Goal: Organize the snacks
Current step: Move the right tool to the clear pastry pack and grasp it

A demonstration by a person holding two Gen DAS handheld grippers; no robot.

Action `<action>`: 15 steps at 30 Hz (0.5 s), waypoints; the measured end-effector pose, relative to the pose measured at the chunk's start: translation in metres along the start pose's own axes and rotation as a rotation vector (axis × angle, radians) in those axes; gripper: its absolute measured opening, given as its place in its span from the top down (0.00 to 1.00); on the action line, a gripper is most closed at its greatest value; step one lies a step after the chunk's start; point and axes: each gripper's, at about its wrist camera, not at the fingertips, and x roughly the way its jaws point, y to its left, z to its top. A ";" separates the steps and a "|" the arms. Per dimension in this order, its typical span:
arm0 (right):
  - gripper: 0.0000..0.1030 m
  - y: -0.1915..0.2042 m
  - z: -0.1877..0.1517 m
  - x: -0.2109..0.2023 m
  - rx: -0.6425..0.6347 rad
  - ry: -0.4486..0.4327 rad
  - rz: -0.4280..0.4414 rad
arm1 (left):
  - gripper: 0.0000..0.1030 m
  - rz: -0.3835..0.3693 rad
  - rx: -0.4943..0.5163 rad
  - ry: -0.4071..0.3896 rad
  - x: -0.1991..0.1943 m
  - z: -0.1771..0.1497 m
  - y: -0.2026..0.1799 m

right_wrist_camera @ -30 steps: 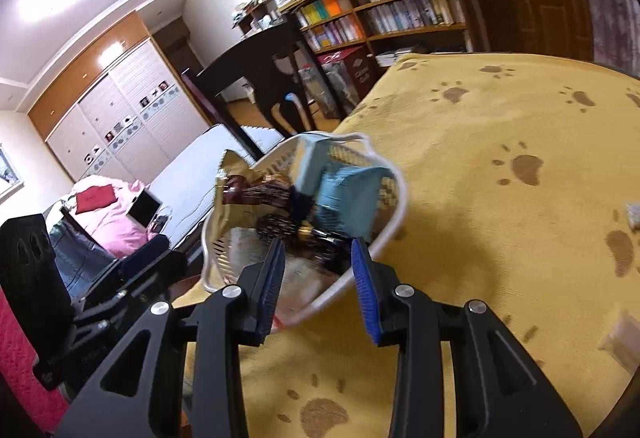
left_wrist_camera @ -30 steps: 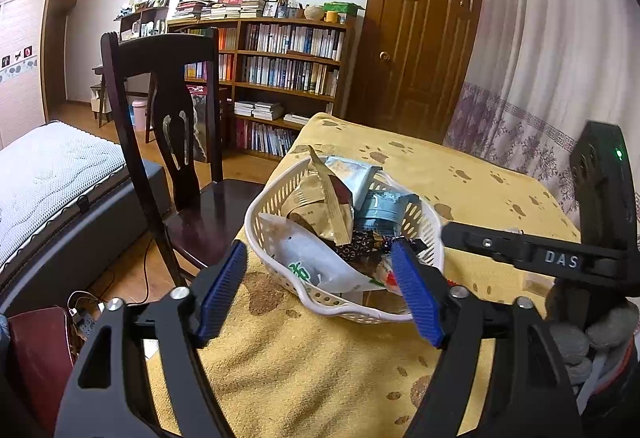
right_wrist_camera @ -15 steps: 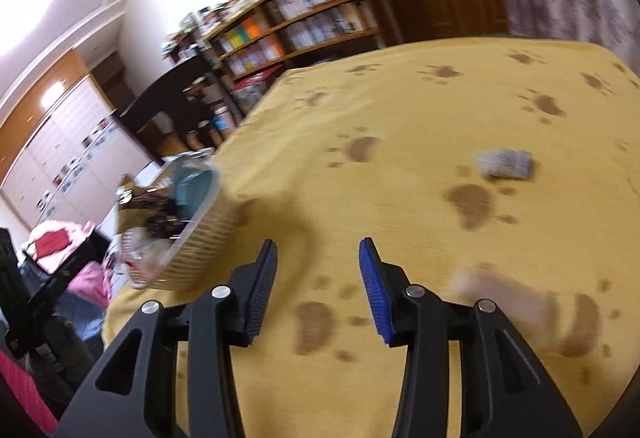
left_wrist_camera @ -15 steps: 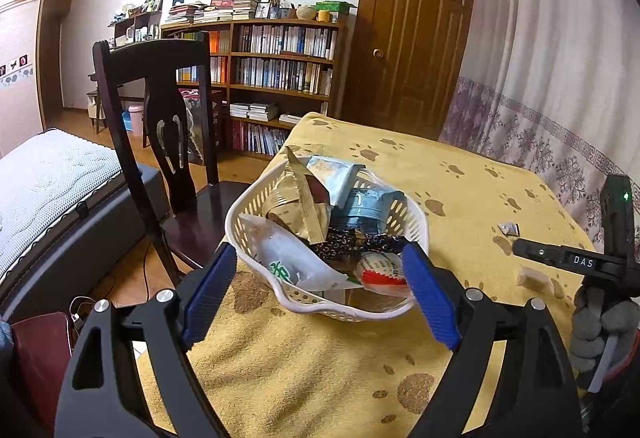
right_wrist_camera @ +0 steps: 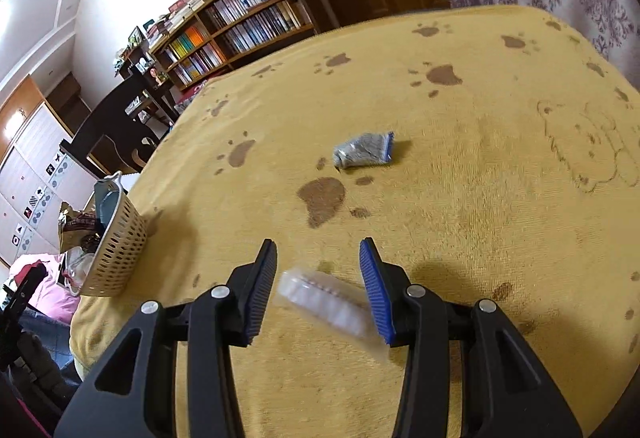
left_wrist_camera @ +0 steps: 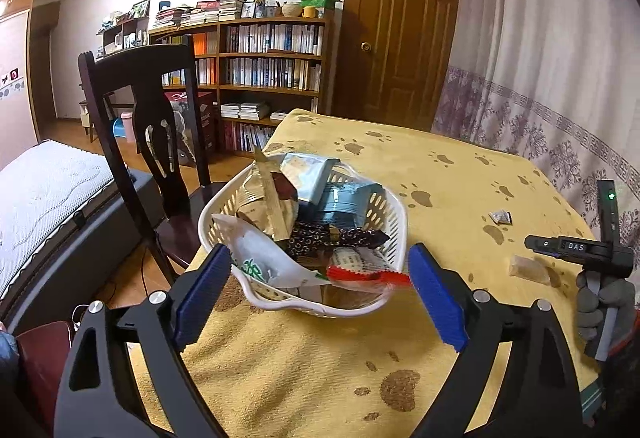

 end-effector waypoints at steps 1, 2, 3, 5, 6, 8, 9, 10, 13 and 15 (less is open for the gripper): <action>0.58 -0.003 -0.001 0.003 0.005 0.015 0.007 | 0.12 0.000 0.001 0.001 0.000 0.000 -0.001; 0.58 -0.005 -0.002 0.006 0.008 0.027 0.007 | 0.12 0.000 0.002 0.002 0.000 0.000 -0.001; 0.58 -0.007 -0.004 0.007 0.008 0.034 0.005 | 0.12 -0.001 0.003 0.003 0.001 0.000 -0.001; 0.58 -0.008 -0.008 0.010 0.001 0.047 0.010 | 0.12 0.000 0.005 0.004 0.001 0.000 -0.001; 0.57 -0.006 -0.010 0.008 -0.013 0.042 0.007 | 0.12 -0.001 0.005 0.004 0.001 0.000 -0.001; 0.57 -0.004 -0.013 0.007 -0.027 0.049 0.012 | 0.12 -0.003 0.006 0.005 0.001 0.000 -0.003; 0.56 -0.002 -0.015 0.005 -0.036 0.055 0.018 | 0.12 -0.004 0.008 0.005 0.001 0.000 -0.003; 0.56 0.001 -0.018 0.005 -0.047 0.062 0.019 | 0.12 -0.005 0.011 0.005 0.001 0.000 -0.005; 0.56 0.008 -0.028 0.000 -0.092 0.076 0.017 | 0.12 -0.008 0.019 0.004 0.000 -0.001 -0.007; 0.55 0.011 -0.034 -0.004 -0.117 0.083 0.016 | 0.11 -0.010 0.021 0.003 -0.001 0.000 -0.009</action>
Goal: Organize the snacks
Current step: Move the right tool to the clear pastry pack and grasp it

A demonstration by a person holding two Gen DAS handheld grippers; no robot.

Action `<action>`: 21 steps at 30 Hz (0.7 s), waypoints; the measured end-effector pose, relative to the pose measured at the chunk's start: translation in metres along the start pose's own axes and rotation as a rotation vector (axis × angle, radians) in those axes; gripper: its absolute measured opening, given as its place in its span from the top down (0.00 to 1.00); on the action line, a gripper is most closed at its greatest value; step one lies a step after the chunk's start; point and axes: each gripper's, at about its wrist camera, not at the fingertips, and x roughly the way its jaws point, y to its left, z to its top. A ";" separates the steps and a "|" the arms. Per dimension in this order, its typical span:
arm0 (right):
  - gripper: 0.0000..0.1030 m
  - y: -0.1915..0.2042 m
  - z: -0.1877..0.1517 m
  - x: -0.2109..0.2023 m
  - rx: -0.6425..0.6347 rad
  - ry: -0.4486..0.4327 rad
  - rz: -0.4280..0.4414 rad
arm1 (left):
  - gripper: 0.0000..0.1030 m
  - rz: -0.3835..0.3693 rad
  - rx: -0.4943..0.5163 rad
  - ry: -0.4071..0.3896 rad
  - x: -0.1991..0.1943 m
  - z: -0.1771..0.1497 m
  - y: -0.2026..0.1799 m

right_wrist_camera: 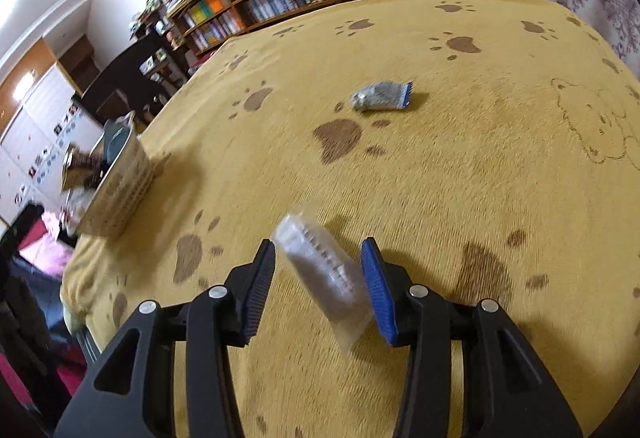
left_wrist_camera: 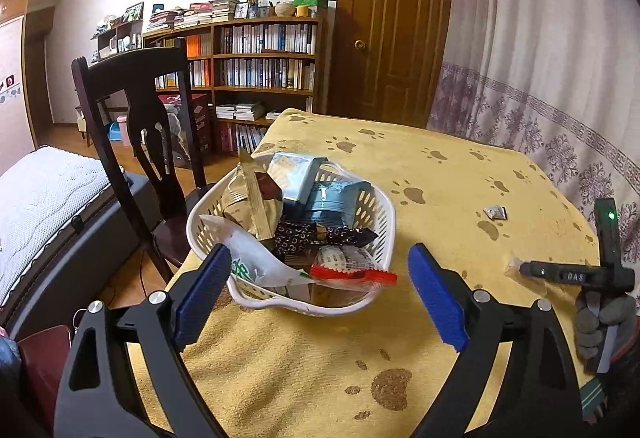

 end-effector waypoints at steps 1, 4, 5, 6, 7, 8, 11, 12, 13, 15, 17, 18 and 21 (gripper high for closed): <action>0.55 0.003 -0.004 -0.002 -0.013 0.005 0.003 | 0.11 0.000 0.002 0.000 0.000 0.000 -0.001; 0.54 0.008 -0.015 -0.007 -0.043 0.015 0.006 | 0.11 -0.004 0.008 0.000 -0.001 0.001 -0.005; 0.54 0.010 -0.018 -0.008 -0.057 0.015 0.002 | 0.11 -0.007 0.014 0.000 -0.001 0.001 -0.007; 0.54 0.012 -0.021 -0.010 -0.074 0.015 -0.004 | 0.11 -0.008 0.018 0.000 -0.001 0.001 -0.009; 0.54 0.017 -0.025 -0.011 -0.102 0.015 -0.018 | 0.11 -0.010 0.023 0.001 -0.001 0.001 -0.011; 0.54 0.019 -0.028 -0.011 -0.118 0.013 -0.030 | 0.11 -0.014 0.029 0.002 -0.002 0.001 -0.014; 0.54 0.030 -0.033 -0.009 -0.195 0.007 -0.109 | 0.11 -0.024 0.051 0.004 -0.003 0.001 -0.023; 0.54 0.033 -0.034 -0.007 -0.217 0.006 -0.133 | 0.11 -0.028 0.059 0.004 -0.003 0.001 -0.026; 0.54 0.037 -0.035 -0.005 -0.248 0.003 -0.164 | 0.11 -0.031 0.065 0.004 -0.003 0.002 -0.029; 0.54 0.041 -0.036 -0.003 -0.283 0.001 -0.198 | 0.11 -0.037 0.079 0.005 -0.004 0.002 -0.036; 0.55 0.042 -0.035 -0.002 -0.294 -0.002 -0.210 | 0.11 -0.045 0.091 0.010 -0.002 0.003 -0.042; 0.59 0.041 -0.034 -0.002 -0.292 -0.003 -0.211 | 0.11 -0.047 0.095 0.012 -0.001 0.003 -0.044; 0.67 0.035 -0.032 -0.005 -0.278 -0.005 -0.200 | 0.11 -0.057 0.116 0.022 0.003 0.002 -0.055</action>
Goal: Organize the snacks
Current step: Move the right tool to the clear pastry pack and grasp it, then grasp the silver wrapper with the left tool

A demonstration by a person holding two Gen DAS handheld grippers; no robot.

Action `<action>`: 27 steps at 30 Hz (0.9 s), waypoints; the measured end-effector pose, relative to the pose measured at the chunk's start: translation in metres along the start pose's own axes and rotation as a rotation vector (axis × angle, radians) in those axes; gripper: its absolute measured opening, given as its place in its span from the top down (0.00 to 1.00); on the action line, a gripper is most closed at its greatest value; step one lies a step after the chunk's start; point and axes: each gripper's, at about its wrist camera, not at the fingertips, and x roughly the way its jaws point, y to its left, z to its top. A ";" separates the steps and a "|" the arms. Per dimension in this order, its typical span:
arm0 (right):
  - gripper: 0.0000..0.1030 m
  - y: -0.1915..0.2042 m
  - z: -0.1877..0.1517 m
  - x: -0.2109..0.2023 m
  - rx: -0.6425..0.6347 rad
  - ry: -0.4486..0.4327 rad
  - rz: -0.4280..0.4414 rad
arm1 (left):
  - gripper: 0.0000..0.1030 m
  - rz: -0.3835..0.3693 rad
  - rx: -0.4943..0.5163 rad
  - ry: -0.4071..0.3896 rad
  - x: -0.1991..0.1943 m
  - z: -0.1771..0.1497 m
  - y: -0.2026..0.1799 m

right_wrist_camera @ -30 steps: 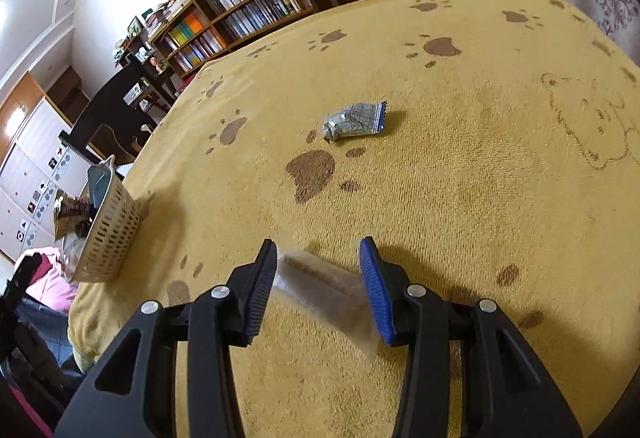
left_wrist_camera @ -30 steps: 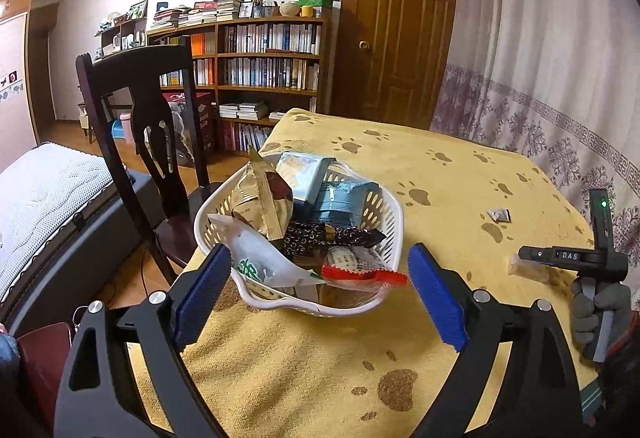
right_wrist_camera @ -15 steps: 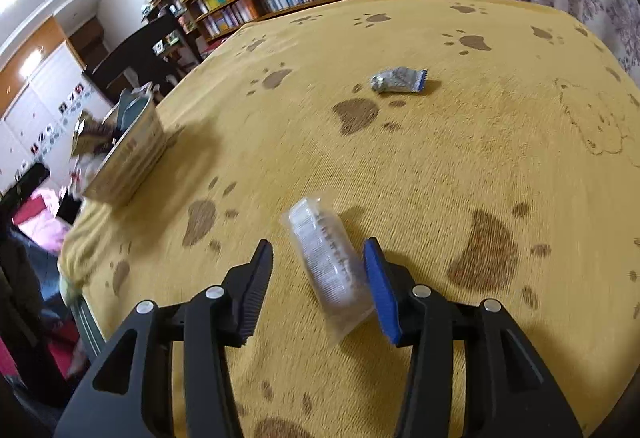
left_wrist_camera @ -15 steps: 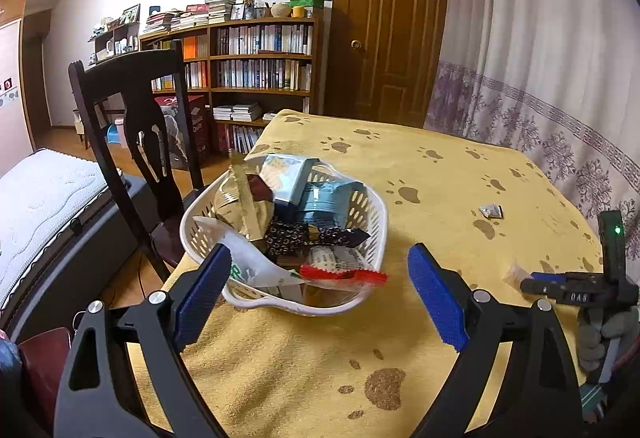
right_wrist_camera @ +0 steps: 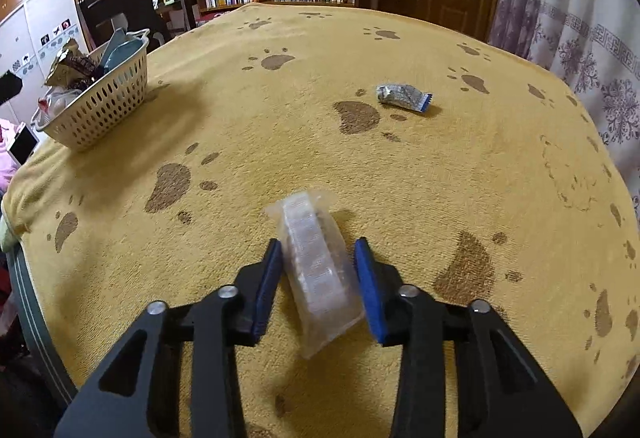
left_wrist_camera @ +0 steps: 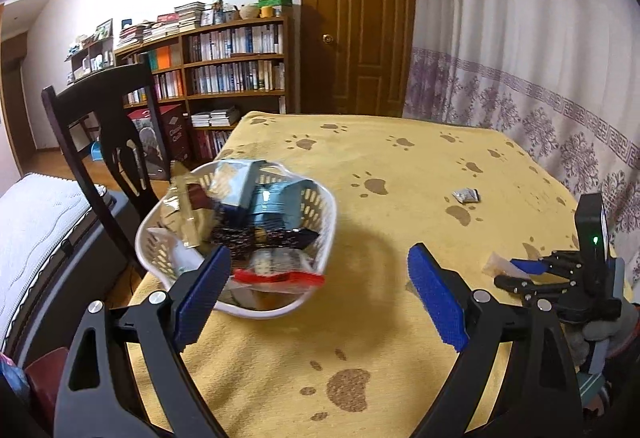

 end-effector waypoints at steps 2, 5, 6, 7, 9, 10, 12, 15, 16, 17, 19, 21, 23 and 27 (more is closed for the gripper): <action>0.70 -0.006 -0.001 -0.002 0.015 -0.001 0.011 | 0.11 -0.007 0.013 0.008 0.004 0.001 -0.007; 0.71 -0.016 -0.001 -0.004 0.042 -0.005 -0.008 | 0.11 -0.020 0.033 0.017 0.010 0.003 -0.018; 0.71 -0.021 -0.001 -0.005 0.058 -0.007 -0.017 | 0.11 -0.025 0.042 0.020 0.013 0.005 -0.023; 0.71 -0.029 -0.001 -0.007 0.080 -0.011 -0.026 | 0.11 -0.027 0.047 0.023 0.015 0.005 -0.026; 0.71 -0.045 -0.002 -0.012 0.127 -0.025 -0.044 | 0.11 -0.037 0.065 0.033 0.024 0.008 -0.038; 0.71 -0.052 -0.002 -0.015 0.145 -0.034 -0.057 | 0.11 -0.041 0.072 0.037 0.028 0.009 -0.042; 0.71 -0.064 -0.002 -0.018 0.175 -0.049 -0.074 | 0.11 -0.054 0.095 0.052 0.040 0.011 -0.056; 0.71 -0.086 -0.004 -0.022 0.232 -0.071 -0.092 | 0.11 -0.071 0.137 0.074 0.059 0.014 -0.080; 0.71 -0.092 -0.005 -0.023 0.251 -0.076 -0.091 | 0.11 -0.075 0.156 0.084 0.068 0.015 -0.090; 0.71 -0.096 -0.006 -0.023 0.262 -0.079 -0.089 | 0.11 -0.079 0.167 0.090 0.073 0.016 -0.097; 0.71 -0.105 -0.007 -0.022 0.290 -0.083 -0.077 | 0.11 -0.088 0.190 0.100 0.086 0.019 -0.112; 0.71 -0.109 -0.007 -0.019 0.298 -0.082 -0.065 | 0.11 -0.097 0.209 0.105 0.099 0.024 -0.127; 0.71 -0.111 -0.007 -0.017 0.298 -0.084 -0.055 | 0.11 -0.103 0.223 0.110 0.114 0.029 -0.141; 0.71 -0.114 -0.007 -0.016 0.298 -0.090 -0.035 | 0.11 -0.097 0.250 0.145 0.153 0.038 -0.165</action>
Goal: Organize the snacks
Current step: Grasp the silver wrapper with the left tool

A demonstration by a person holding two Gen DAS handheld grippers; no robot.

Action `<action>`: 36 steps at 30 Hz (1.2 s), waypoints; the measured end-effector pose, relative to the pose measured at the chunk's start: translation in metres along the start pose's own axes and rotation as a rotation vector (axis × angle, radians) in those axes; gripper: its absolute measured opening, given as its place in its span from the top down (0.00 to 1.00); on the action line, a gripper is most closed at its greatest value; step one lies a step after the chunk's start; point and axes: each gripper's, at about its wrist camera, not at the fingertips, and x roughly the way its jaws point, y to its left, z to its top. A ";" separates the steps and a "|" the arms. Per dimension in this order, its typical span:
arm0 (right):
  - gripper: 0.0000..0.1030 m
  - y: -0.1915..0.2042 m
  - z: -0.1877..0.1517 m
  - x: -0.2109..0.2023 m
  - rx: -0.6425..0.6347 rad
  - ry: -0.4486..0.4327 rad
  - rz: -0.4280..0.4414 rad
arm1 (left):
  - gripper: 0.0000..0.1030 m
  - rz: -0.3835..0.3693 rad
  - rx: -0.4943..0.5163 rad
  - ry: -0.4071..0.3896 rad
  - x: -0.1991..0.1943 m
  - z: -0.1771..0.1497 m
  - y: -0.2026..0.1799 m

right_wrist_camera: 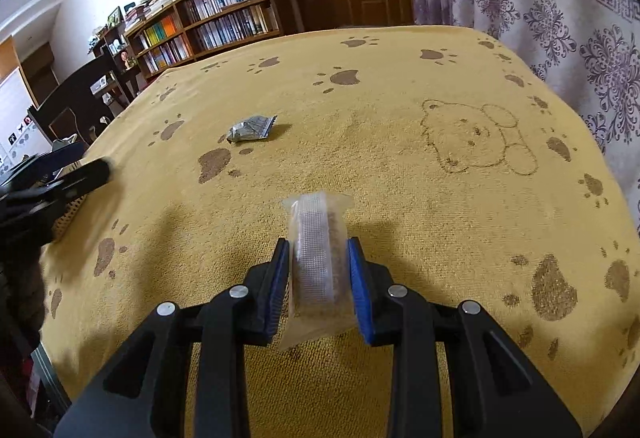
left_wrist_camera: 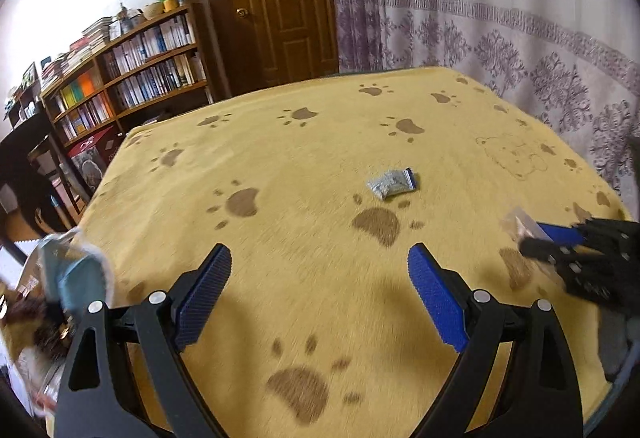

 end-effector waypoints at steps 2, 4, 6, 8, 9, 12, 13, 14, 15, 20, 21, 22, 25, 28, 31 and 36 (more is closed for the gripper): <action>0.71 -0.002 0.000 0.002 0.005 0.005 0.009 | 0.11 0.005 0.010 0.028 0.020 0.007 -0.005; 0.71 -0.002 0.000 0.003 0.012 0.008 0.015 | 0.11 0.010 0.027 0.051 0.042 0.014 -0.012; 0.71 -0.003 -0.001 0.003 0.018 0.010 0.023 | 0.11 0.015 0.041 0.068 0.059 0.019 -0.018; 0.71 -0.002 -0.001 0.004 0.019 0.014 0.030 | 0.11 0.014 0.048 0.081 0.073 0.023 -0.021; 0.71 -0.002 -0.001 0.004 0.020 0.016 0.032 | 0.11 0.016 0.050 0.087 0.081 0.026 -0.023; 0.71 -0.001 -0.001 0.007 0.018 0.022 0.039 | 0.13 0.014 0.057 0.102 0.098 0.032 -0.028; 0.71 -0.001 -0.001 0.007 0.018 0.022 0.041 | 0.15 0.013 0.059 0.106 0.101 0.034 -0.029; 0.71 -0.002 -0.001 0.008 0.018 0.023 0.044 | 0.18 0.009 0.062 0.108 0.105 0.036 -0.030; 0.71 -0.002 -0.001 0.008 0.020 0.024 0.048 | 0.19 0.005 0.065 0.110 0.108 0.037 -0.032; 0.71 -0.004 -0.001 0.009 0.029 0.026 0.060 | 0.25 -0.018 0.078 0.099 0.116 0.046 -0.040; 0.71 -0.004 -0.001 0.009 0.030 0.026 0.061 | 0.25 -0.022 0.081 0.099 0.117 0.047 -0.041; 0.70 -0.004 -0.002 0.009 0.029 0.026 0.062 | 0.25 -0.024 0.083 0.100 0.118 0.047 -0.042; 0.70 -0.003 -0.002 0.009 0.025 0.025 0.060 | 0.26 -0.038 0.089 0.100 0.122 0.051 -0.044; 0.70 -0.002 -0.003 0.009 0.023 0.023 0.057 | 0.34 -0.062 0.096 0.101 0.124 0.055 -0.045; 0.70 -0.001 -0.003 0.009 0.020 0.022 0.055 | 0.48 -0.085 0.118 0.092 0.126 0.056 -0.051; 0.70 -0.002 -0.003 0.008 0.019 0.021 0.056 | 0.74 -0.127 0.131 0.087 0.125 0.055 -0.060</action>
